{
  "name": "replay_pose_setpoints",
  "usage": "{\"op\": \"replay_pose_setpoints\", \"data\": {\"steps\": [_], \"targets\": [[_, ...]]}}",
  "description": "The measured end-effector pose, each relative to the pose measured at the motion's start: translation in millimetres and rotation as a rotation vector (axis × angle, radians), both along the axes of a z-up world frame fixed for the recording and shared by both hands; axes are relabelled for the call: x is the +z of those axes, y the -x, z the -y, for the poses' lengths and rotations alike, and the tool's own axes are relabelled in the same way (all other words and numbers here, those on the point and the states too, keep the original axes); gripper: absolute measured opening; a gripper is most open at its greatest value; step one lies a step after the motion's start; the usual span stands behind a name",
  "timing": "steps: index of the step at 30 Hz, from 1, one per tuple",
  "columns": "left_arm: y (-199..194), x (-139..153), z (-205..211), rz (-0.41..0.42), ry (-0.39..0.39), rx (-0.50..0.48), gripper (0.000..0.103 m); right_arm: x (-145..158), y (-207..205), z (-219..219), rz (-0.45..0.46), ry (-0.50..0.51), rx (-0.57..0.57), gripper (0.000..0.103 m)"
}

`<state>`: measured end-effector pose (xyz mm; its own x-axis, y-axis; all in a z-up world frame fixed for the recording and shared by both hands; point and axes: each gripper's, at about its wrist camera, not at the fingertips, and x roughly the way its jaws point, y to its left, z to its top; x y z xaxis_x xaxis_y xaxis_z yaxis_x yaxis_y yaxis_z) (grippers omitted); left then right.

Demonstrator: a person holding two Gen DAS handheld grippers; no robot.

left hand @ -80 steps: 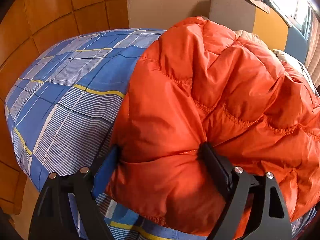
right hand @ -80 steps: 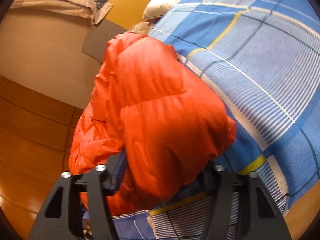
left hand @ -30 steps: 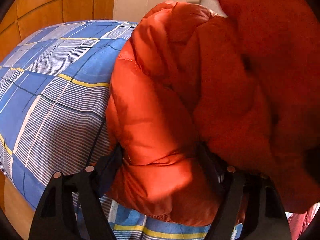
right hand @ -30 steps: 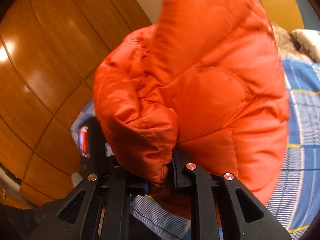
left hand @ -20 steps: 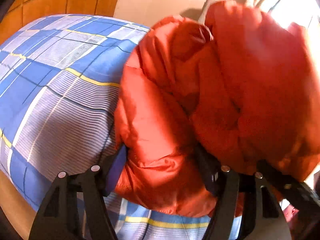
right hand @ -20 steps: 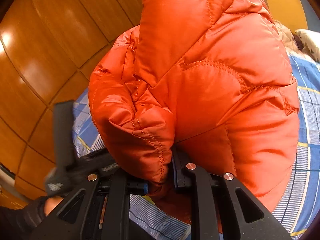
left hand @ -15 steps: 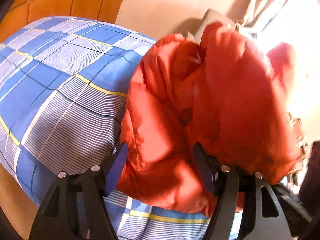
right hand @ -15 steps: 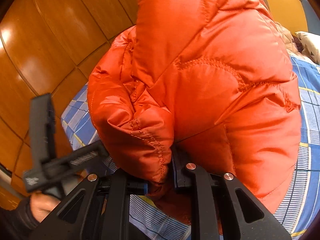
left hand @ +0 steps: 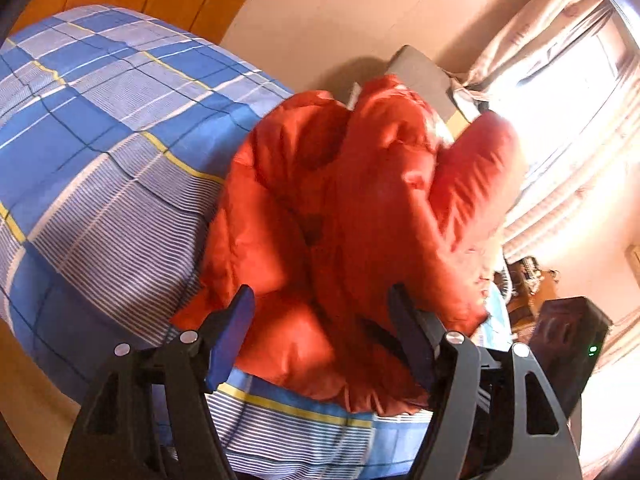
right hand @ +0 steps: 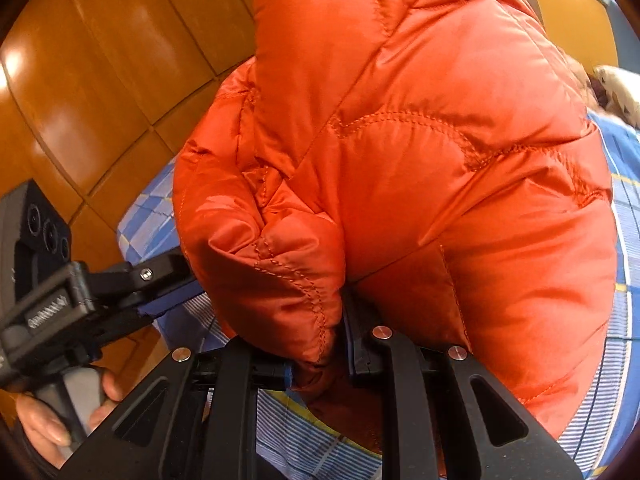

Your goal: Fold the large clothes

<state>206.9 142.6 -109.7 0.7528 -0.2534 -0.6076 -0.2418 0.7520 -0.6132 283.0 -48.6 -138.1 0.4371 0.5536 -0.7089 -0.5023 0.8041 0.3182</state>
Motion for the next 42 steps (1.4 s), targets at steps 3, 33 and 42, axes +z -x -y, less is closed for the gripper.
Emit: {"op": "replay_pose_setpoints", "data": {"steps": [3, 33, 42], "targets": [[2.5, 3.8, -2.9, 0.034, 0.015, -0.006, 0.077, 0.1, 2.7, -1.6, 0.016, 0.011, 0.016, 0.017], [-24.6, -17.5, 21.4, 0.041, 0.022, -0.165, 0.023, 17.8, 50.2, 10.8, 0.023, -0.024, 0.144, 0.036], [-19.8, -31.4, 8.4, 0.065, 0.066, -0.180, 0.020, 38.0, 46.4, 114.1, -0.014, -0.186, -0.118, 0.036]]}}
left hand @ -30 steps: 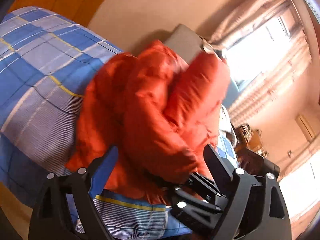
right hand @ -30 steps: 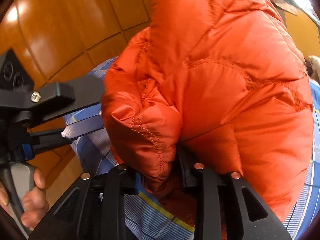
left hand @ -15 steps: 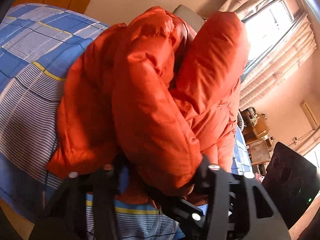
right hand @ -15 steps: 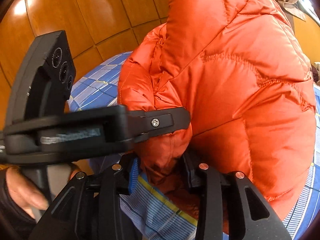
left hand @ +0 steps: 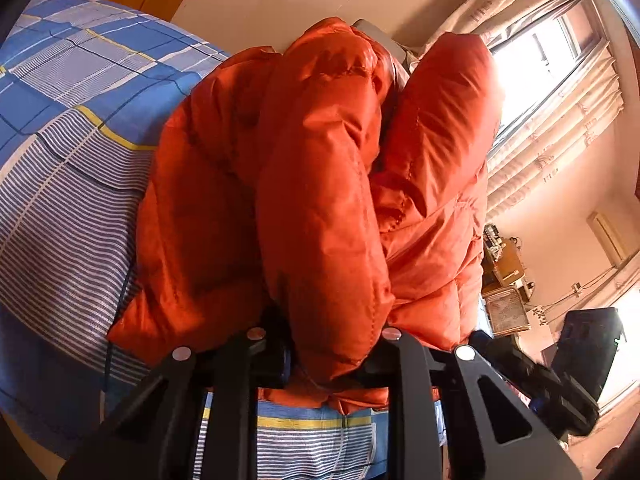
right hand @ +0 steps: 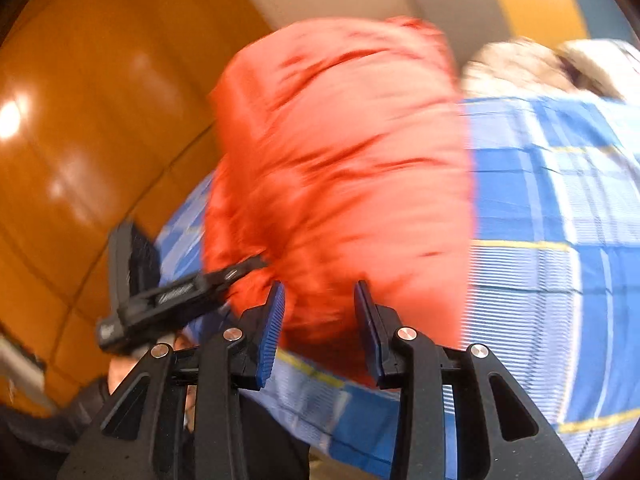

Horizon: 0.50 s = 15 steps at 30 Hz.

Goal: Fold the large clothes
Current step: 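Open the right tool and release the folded jacket while the left tool holds it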

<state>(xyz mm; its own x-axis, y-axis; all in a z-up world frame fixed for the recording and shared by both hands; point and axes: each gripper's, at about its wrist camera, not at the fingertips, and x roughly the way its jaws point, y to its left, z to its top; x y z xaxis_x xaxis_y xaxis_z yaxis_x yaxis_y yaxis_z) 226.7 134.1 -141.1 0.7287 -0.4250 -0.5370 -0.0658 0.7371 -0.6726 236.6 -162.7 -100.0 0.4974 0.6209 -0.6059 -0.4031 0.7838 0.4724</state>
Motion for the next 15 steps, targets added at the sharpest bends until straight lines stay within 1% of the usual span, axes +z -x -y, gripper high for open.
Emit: {"op": "replay_pose_setpoints", "data": {"steps": [3, 5, 9, 10, 14, 15], "targets": [[-2.3, -3.9, -2.0, -0.002, 0.011, -0.001, 0.020, 1.4, -10.3, 15.9, -0.016, -0.034, -0.066, 0.036], [-1.9, -4.6, -3.6, 0.001, 0.016, -0.003, 0.020, 4.7, -19.1, 19.4, -0.017, -0.034, -0.098, 0.036], [-2.9, -8.6, -8.6, 0.005, 0.019, -0.002, 0.020, 17.2, -39.4, 19.7, -0.020, -0.018, -0.114, 0.036], [-3.1, -9.9, -9.8, 0.006, 0.023, 0.002, 0.020, 14.2, -42.5, 14.9, -0.025, -0.024, -0.117, 0.036], [0.6, -16.3, -12.4, -0.019, 0.075, 0.046, 0.020, 15.7, -53.8, 21.4, -0.050, -0.031, -0.128, 0.036], [1.4, -15.9, -11.7, -0.028, 0.075, 0.061, 0.021, 16.8, -55.5, 23.1, -0.053, -0.035, -0.127, 0.040]]}}
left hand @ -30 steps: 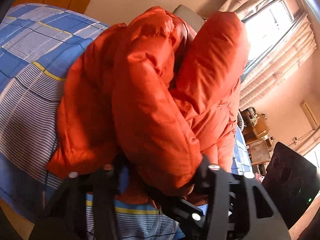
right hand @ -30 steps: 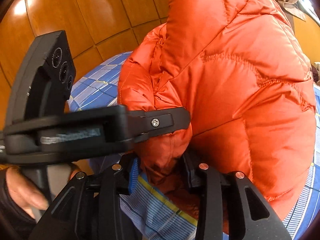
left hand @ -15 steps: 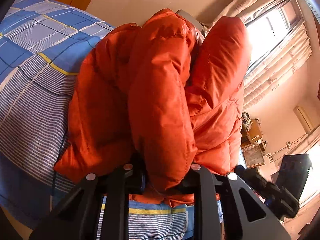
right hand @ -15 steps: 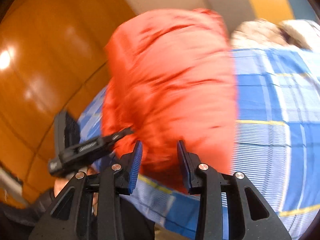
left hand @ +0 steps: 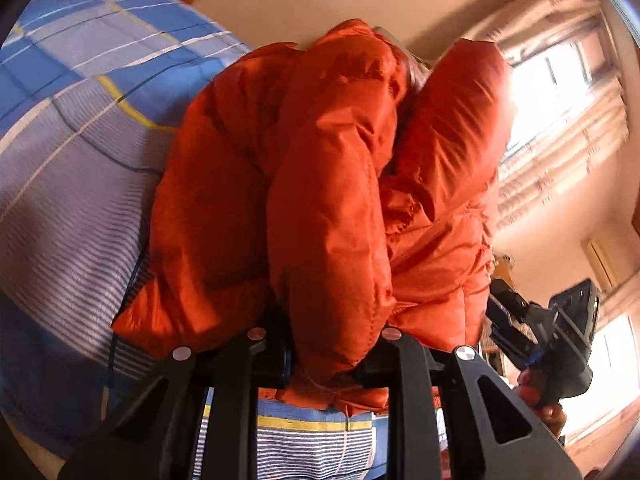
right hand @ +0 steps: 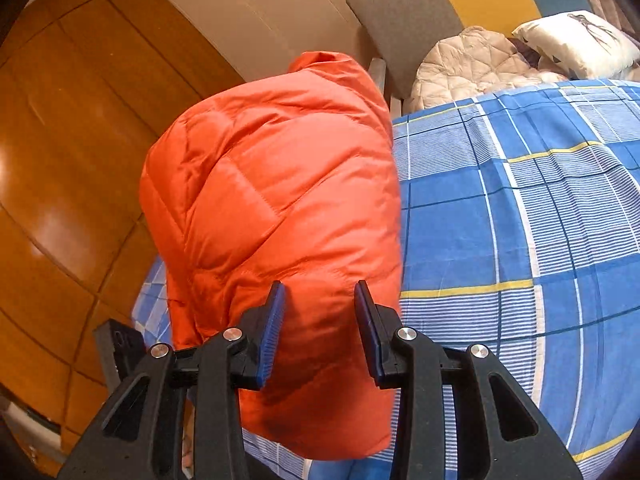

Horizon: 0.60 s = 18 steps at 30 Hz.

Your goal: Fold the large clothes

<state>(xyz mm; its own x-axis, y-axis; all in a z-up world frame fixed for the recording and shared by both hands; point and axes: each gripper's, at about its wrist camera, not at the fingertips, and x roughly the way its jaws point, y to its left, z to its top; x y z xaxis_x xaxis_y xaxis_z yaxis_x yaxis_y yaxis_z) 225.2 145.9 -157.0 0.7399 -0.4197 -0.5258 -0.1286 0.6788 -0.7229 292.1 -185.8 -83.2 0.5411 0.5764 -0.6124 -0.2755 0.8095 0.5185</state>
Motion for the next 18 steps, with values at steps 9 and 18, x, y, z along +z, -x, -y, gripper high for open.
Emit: {"op": "replay_pose_setpoints", "data": {"steps": [9, 18], "targets": [[2.0, 22.6, 26.4, -0.016, -0.230, -0.017, 0.022, -9.5, 8.6, -7.0, 0.004, 0.018, 0.050, 0.064], [-3.8, 35.5, 29.7, 0.051, -0.463, -0.315, 0.022, 1.8, 11.1, -22.7, 0.043, 0.061, 0.124, 0.064]]}}
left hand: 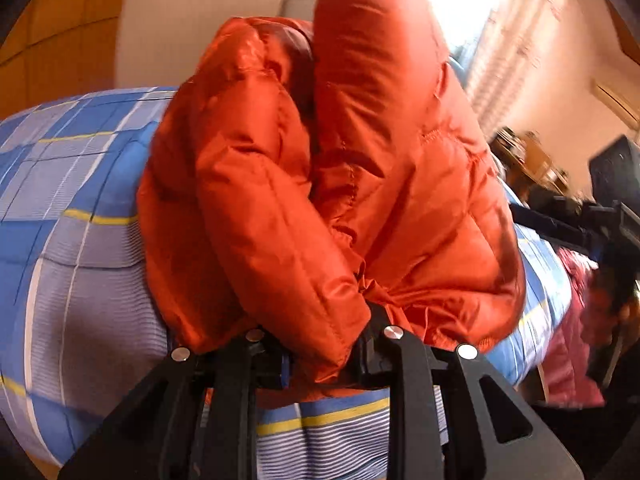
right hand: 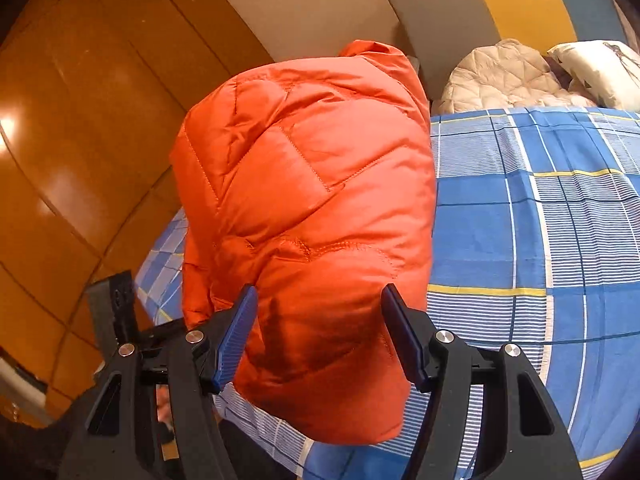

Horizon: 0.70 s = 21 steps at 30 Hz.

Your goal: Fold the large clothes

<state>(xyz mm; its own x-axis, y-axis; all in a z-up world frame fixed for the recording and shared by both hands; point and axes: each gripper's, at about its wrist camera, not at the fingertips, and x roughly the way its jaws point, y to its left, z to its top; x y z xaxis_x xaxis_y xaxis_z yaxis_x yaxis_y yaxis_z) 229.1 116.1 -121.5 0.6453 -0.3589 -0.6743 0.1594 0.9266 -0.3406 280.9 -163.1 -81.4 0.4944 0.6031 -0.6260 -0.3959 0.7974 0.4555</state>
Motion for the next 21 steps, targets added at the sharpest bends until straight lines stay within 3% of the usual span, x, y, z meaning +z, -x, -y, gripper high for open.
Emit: {"op": "replay_pose_setpoints", "data": {"steps": [7, 14, 21], "targets": [[-10.7, -7.6, -18.8, 0.027, 0.054, -0.111, 0.022, 4.4, -5.7, 22.5, 0.002, 0.059, -0.053, 0.065], [-21.9, -9.5, -29.1, 0.031, 0.081, -0.137, 0.022, 50.3, -42.5, 4.1, 0.104, 0.164, 0.143, 0.065], [-16.3, -14.4, -33.8, 0.036, 0.074, -0.143, 0.022, 50.6, -85.2, -10.3, 0.047, 0.139, 0.211, 0.065]]}}
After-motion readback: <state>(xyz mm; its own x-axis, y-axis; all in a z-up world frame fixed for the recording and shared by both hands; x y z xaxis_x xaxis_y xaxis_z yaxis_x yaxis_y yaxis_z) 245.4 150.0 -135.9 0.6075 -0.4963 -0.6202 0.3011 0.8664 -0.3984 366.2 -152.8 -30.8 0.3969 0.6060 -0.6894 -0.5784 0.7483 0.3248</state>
